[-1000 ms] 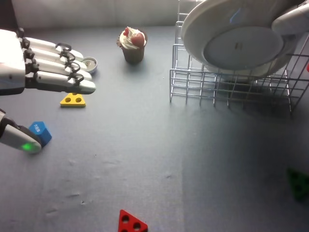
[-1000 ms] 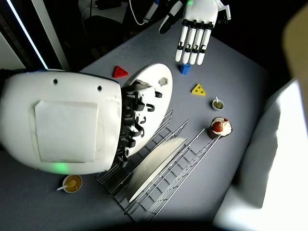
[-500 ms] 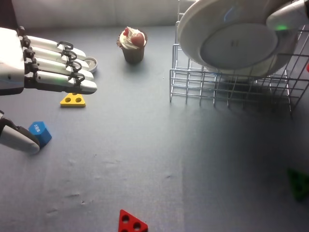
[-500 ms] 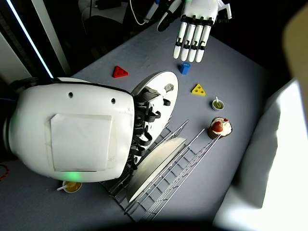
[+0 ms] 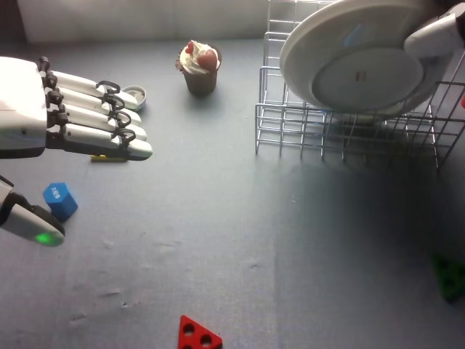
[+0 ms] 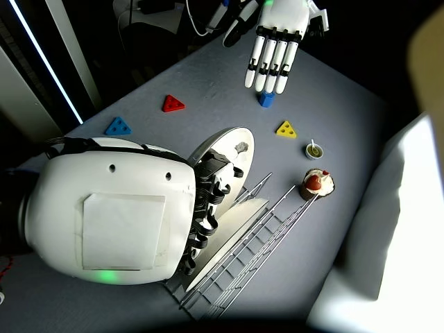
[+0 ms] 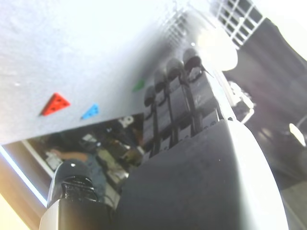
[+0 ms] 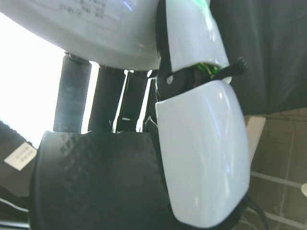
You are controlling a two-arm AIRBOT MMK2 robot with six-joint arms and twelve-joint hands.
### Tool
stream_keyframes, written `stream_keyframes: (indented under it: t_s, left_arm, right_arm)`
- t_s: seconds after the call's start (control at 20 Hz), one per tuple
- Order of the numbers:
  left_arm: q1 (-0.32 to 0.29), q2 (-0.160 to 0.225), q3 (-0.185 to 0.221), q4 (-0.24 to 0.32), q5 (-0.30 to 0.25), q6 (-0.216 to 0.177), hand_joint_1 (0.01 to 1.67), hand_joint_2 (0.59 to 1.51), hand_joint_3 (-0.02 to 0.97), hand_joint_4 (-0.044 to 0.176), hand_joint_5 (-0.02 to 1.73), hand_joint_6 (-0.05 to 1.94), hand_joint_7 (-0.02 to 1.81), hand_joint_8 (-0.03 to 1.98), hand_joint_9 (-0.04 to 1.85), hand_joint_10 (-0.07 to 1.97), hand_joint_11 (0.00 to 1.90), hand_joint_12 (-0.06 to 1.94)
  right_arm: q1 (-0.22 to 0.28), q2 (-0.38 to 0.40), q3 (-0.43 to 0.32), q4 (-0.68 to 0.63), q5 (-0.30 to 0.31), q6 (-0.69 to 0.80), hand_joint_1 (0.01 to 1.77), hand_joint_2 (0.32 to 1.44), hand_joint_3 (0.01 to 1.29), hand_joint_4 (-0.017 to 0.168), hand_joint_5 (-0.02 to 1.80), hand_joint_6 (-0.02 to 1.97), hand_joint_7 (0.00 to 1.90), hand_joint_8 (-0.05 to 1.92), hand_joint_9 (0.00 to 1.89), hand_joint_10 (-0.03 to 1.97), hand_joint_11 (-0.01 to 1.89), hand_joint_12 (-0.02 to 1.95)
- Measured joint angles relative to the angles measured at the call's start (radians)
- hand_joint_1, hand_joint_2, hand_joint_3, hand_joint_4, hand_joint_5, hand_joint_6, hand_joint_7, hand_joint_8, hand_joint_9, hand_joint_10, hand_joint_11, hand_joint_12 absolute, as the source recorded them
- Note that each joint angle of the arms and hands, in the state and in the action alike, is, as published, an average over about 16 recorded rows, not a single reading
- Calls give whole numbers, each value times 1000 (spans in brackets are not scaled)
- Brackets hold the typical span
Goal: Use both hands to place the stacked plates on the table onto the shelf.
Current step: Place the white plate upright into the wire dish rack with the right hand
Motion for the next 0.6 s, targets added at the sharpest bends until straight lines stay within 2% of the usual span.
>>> stream_keyframes:
  t_s: [0.45, 0.6]
  left_arm:
    - [7, -3, -6, 1, -3, -8, 96, 1051, 17, -2, 243, 9, 310, 3, 288, 12, 239, 14]
    - [8, -3, -6, 1, -5, -9, 94, 1051, 17, -2, 243, 9, 308, 3, 286, 12, 236, 14]
  right_arm:
    - [-41, -34, 44, 34, 20, -13, 1481, 951, 13, -8, 951, 719, 1180, 488, 1417, -8, 1072, 1249]
    - [-50, -47, 58, 43, 22, -14, 1477, 952, 13, -8, 945, 731, 1173, 517, 1399, 51, 1101, 1078]
